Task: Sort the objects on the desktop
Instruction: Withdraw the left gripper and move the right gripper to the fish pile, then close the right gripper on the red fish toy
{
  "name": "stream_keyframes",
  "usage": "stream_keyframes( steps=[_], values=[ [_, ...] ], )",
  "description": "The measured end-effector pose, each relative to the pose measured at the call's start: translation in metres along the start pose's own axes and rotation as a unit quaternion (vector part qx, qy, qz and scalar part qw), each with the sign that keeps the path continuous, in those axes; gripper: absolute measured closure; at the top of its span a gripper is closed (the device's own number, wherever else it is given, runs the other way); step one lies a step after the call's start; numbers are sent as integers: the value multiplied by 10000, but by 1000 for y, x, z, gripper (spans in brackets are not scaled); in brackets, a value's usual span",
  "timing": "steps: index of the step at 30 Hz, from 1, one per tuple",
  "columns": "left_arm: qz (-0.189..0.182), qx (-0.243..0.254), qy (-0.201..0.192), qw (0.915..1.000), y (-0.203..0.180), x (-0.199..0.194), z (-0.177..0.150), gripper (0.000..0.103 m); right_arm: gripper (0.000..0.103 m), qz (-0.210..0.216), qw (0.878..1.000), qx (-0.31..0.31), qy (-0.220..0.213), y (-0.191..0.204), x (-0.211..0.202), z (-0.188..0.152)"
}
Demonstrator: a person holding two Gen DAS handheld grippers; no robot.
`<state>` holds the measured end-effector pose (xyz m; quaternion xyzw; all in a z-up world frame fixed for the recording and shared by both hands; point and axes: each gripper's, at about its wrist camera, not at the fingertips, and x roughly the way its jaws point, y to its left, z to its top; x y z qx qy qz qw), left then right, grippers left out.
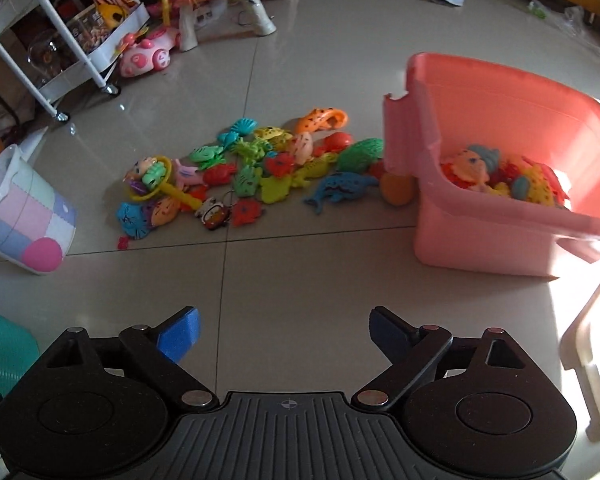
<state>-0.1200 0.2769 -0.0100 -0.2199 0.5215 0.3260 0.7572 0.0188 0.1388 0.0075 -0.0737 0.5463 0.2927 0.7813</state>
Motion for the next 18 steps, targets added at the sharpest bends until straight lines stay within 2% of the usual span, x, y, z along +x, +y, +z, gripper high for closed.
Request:
stream_keyframes(
  steps=[3, 6, 18],
  values=[
    [30, -65, -48, 10000, 0, 6, 8, 8, 25, 107, 9998, -23, 174, 7, 31, 19],
    [28, -102, -58, 9999, -2, 14, 15, 8, 25, 134, 9995, -122, 278, 11, 57, 34],
    [29, -130, 313, 9994, -13, 47, 25, 8, 35, 173, 9969, -436, 631, 22, 149, 73]
  ],
)
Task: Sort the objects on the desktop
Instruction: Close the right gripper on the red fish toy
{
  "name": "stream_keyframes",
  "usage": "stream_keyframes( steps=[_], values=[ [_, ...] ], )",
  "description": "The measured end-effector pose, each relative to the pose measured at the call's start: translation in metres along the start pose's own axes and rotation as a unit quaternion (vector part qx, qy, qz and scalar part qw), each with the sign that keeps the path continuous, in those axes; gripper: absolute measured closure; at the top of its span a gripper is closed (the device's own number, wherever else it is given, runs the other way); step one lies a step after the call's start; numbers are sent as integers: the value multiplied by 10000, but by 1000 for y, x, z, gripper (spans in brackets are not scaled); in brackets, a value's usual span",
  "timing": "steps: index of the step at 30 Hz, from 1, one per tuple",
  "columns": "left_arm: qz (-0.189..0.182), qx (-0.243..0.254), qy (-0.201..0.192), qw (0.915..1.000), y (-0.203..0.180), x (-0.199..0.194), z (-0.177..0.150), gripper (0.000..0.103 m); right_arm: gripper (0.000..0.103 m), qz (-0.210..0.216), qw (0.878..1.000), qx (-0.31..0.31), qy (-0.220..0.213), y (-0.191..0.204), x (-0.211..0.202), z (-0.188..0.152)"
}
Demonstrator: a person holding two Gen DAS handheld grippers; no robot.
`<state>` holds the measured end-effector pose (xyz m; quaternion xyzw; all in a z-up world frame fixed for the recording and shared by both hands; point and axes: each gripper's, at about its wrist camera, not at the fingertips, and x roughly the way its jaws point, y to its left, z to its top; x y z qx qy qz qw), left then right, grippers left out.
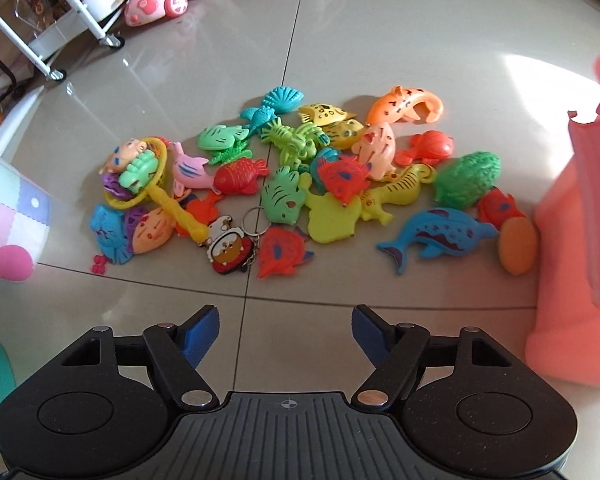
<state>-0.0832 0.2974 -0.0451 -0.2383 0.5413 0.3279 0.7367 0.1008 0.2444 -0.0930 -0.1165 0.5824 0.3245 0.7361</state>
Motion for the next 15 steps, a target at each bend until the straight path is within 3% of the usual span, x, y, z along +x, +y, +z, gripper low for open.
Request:
stream_keyframes(
  steps=[5, 13, 15],
  values=[
    [-196, -226, 255, 9992, -2, 10, 6, 8, 40, -44, 9999, -20, 94, 0, 27, 9],
    [-111, -40, 263, 9996, -15, 19, 17, 8, 48, -46, 9999, -139, 56, 2, 47, 18],
    [-141, -105, 312, 9994, -16, 22, 21, 8, 56, -145, 9993, -337, 21, 6, 49, 20]
  ],
)
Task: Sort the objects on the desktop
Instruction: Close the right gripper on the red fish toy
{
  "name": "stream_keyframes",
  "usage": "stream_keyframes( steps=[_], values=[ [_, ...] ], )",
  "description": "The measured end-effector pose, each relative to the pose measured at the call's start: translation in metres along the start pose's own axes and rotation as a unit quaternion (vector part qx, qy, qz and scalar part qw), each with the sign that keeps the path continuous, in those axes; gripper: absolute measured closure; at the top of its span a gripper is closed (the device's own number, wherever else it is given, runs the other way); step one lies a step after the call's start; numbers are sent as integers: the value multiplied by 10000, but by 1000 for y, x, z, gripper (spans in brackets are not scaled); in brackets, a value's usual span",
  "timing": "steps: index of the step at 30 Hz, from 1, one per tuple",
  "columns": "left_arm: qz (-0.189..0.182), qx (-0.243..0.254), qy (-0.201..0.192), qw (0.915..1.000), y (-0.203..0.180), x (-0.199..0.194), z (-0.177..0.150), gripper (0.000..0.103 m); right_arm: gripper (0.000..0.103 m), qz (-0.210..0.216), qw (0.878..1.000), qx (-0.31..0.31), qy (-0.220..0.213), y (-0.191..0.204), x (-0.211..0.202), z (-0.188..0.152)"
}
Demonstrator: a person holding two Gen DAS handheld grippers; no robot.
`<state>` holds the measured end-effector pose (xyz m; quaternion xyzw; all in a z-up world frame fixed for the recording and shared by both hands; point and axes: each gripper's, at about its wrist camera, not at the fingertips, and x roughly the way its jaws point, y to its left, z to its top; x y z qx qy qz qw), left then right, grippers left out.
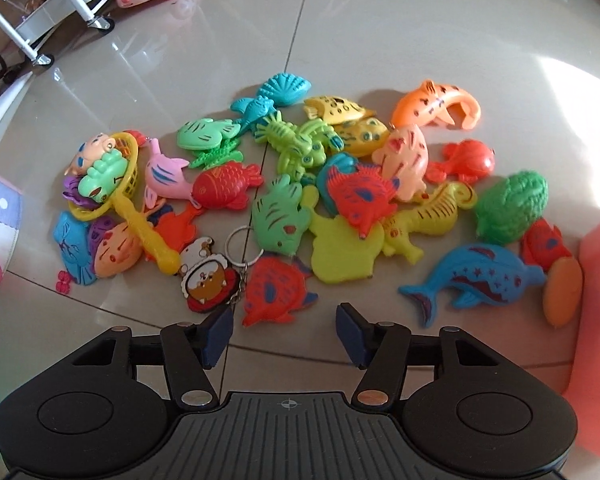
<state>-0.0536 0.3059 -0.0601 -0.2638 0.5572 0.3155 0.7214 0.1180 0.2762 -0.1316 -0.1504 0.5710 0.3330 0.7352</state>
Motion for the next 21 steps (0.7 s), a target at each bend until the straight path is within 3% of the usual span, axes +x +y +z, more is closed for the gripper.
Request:
stream_keyframes(
  steps=[6, 21],
  values=[
    [-18, 82, -13, 10000, -10, 3, 7, 8, 77, -308, 9989, -353, -89, 4, 1, -5],
    [105, 31, 11, 9999, -6, -1, 10, 8, 78, -161, 9995, -214, -178, -11, -28, -24]
  ],
)
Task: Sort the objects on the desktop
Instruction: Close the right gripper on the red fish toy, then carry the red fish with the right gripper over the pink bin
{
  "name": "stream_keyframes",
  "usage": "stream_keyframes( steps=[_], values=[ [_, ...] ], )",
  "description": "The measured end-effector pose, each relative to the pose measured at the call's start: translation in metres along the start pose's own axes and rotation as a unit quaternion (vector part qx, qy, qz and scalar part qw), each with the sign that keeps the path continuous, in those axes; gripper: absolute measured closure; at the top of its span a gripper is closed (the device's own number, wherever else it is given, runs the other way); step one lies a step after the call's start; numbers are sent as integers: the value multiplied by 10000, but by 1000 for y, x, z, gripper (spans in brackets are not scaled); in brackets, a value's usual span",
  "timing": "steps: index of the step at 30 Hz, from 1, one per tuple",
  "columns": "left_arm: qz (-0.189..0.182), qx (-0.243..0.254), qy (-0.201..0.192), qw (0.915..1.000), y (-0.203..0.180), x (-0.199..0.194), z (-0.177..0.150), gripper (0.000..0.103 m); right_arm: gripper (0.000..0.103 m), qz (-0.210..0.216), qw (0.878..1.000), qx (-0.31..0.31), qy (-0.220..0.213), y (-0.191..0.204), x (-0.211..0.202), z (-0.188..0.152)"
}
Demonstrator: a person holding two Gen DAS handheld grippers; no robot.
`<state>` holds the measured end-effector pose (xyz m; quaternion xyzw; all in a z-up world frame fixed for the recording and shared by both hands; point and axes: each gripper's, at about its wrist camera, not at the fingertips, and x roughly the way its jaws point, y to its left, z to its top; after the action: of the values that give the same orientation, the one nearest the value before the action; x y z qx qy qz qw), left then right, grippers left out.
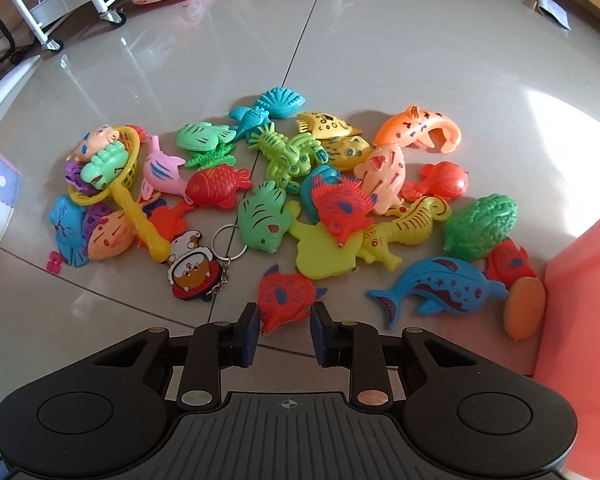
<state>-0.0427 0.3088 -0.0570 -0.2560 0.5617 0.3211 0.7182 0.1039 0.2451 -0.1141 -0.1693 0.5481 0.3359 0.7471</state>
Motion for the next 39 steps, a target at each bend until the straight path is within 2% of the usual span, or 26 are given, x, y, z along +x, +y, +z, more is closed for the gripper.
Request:
stream_keyframes(
  steps=[8, 14, 23, 31, 35, 39],
  values=[
    [-26, 289, -201, 9994, -14, -20, -6, 8, 78, -15, 9999, -71, -92, -4, -48, -4],
    [-158, 545, -339, 9978, -27, -43, -17, 8, 78, -63, 9996, -30, -267, -9, -97, -19],
    [-432, 1371, -807, 9863, -58, -95, -33, 8, 78, -87, 9972, 227, -708, -38, -182, -52],
    [-855, 2167, -890, 9684, -113, -124, -63, 8, 78, -407, 9895, 806, -1126, -86, -260, -86],
    [-1010, 2727, -854, 9530, -148, -130, -83, 8, 78, -640, 9818, 1170, -1350, -116, -298, -95],
    [-1065, 3295, -901, 9338, -182, -134, -101, 8, 78, -860, 9736, 1416, -1569, -147, -334, -97]
  ],
)
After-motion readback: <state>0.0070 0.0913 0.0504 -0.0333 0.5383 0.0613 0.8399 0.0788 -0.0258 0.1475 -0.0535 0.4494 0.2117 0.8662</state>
